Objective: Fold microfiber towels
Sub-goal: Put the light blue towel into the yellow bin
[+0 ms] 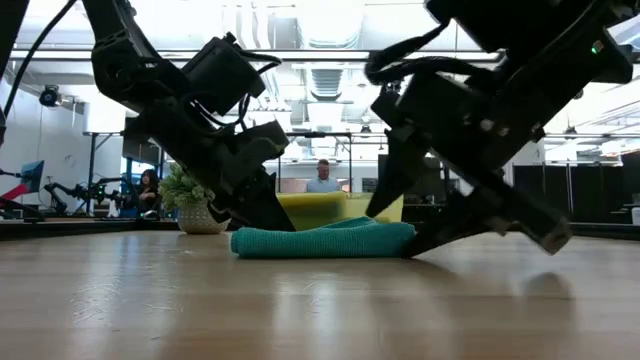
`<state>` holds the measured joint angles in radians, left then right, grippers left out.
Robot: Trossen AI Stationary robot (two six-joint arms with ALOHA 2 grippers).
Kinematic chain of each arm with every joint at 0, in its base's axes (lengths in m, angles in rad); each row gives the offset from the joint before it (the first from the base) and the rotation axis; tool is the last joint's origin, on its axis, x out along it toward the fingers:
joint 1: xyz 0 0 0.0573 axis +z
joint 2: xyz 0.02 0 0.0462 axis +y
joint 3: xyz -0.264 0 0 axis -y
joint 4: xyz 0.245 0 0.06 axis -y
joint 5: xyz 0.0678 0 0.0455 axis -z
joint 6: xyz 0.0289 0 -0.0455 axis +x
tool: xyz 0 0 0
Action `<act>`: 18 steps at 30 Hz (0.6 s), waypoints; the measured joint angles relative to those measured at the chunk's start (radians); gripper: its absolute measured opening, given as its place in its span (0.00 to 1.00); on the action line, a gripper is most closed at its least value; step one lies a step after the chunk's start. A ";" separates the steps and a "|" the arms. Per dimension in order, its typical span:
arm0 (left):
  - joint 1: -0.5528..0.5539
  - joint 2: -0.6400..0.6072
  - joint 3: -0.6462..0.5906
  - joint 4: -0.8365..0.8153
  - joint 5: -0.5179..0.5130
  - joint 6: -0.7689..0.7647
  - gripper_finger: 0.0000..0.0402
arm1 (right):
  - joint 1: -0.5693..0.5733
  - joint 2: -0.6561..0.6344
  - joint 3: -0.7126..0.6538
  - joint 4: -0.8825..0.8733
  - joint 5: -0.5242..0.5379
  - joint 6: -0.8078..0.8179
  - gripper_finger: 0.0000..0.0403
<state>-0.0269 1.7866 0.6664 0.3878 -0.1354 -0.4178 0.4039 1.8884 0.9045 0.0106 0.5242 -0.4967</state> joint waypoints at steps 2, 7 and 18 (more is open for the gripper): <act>0.000 0.000 -0.001 0.001 -0.001 -0.016 0.10 | 0.001 0.029 0.023 0.003 0.052 0.005 0.60; 0.000 0.000 -0.001 0.002 0.000 -0.023 0.10 | 0.006 0.107 0.081 -0.021 0.122 0.021 0.58; 0.001 0.001 -0.001 0.002 0.000 -0.049 0.10 | 0.011 0.133 0.144 -0.205 0.210 0.313 0.50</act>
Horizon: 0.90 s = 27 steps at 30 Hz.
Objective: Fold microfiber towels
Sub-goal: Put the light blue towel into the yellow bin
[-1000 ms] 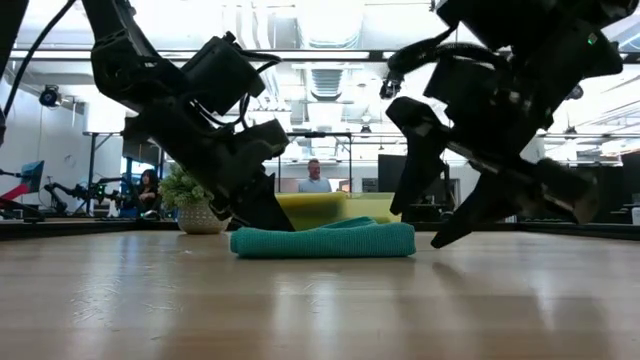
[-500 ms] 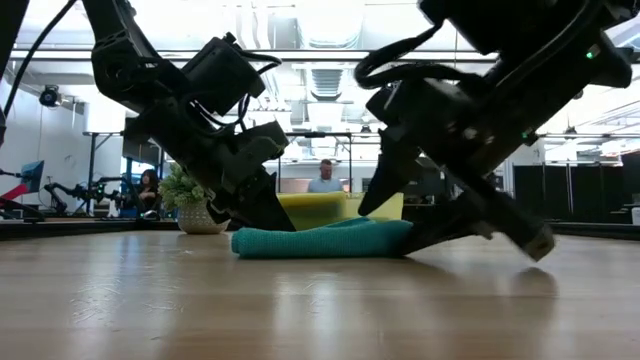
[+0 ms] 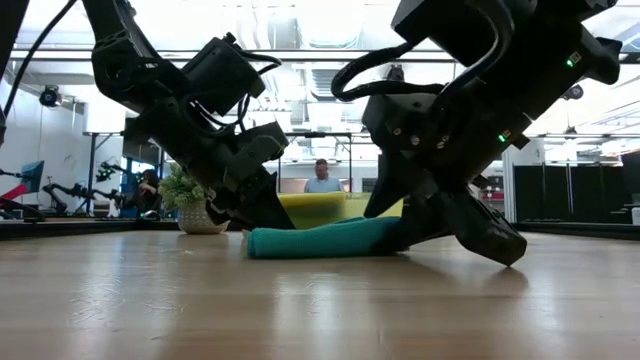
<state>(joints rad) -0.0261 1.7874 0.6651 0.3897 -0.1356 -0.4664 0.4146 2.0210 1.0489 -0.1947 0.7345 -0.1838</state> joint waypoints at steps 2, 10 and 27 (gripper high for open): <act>0.000 0.000 0.000 0.000 0.000 0.000 0.10 | 0.004 0.000 -0.001 -0.012 0.001 0.027 0.47; 0.000 0.000 0.000 0.000 0.000 0.001 0.10 | 0.018 0.000 0.010 -0.025 0.004 0.026 0.26; 0.002 -0.205 0.000 0.026 -0.019 0.189 0.10 | 0.017 -0.010 0.154 -0.215 -0.107 0.113 0.03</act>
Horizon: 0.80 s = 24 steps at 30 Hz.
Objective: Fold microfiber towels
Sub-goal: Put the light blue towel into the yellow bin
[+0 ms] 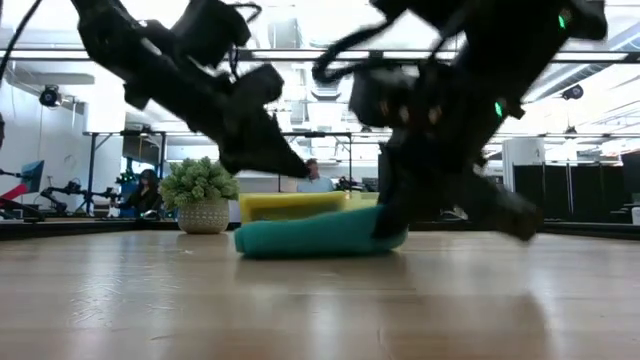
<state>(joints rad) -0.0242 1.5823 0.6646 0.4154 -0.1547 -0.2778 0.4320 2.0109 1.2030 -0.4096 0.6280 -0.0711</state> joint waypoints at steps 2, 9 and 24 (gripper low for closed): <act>0.000 -0.048 -0.004 -0.005 0.000 0.000 0.10 | 0.000 -0.021 0.018 -0.021 -0.025 0.016 0.03; -0.003 -0.193 -0.004 -0.022 0.085 0.023 0.16 | -0.019 -0.156 0.030 -0.032 -0.173 0.044 0.02; -0.044 -0.266 0.074 -0.015 0.229 -0.105 0.59 | -0.231 -0.310 0.094 -0.201 -0.584 0.263 0.02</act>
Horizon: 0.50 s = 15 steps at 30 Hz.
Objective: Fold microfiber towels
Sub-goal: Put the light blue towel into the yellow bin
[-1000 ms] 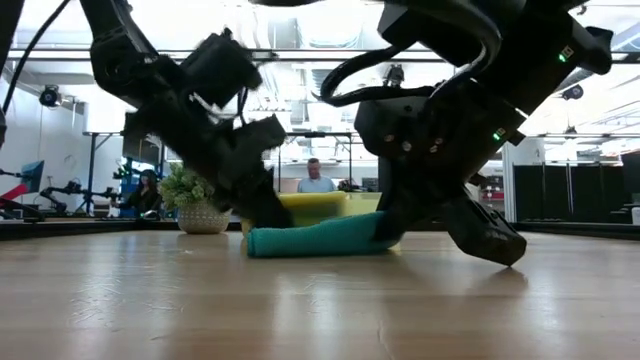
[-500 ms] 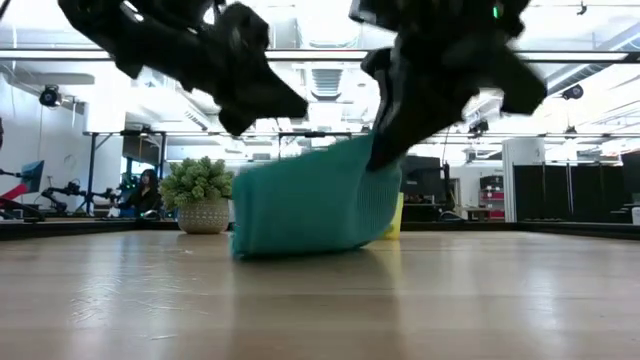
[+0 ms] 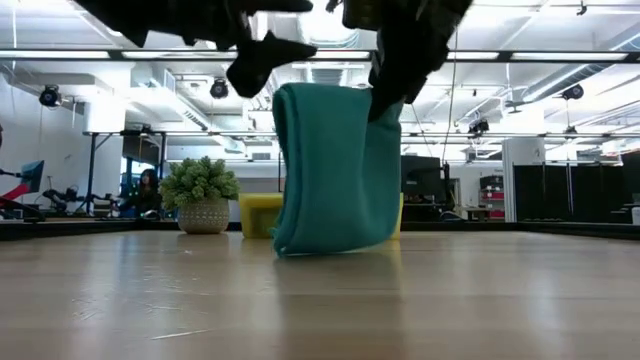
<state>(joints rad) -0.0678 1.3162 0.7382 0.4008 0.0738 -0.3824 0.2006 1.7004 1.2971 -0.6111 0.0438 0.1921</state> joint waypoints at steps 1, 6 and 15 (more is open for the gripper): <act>-0.002 0.004 0.008 -0.002 0.000 0.000 0.59 | -0.008 0.000 0.012 -0.013 -0.015 0.010 0.02; -0.006 0.045 0.063 -0.099 -0.013 0.000 0.59 | -0.025 0.002 0.079 -0.092 -0.026 0.039 0.02; -0.022 0.158 0.173 -0.177 0.087 -0.005 0.59 | -0.059 0.002 0.186 -0.263 -0.055 0.125 0.02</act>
<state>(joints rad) -0.0903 1.4739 0.9113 0.2241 0.1610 -0.3870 0.1421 1.7023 1.4831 -0.8745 -0.0116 0.3170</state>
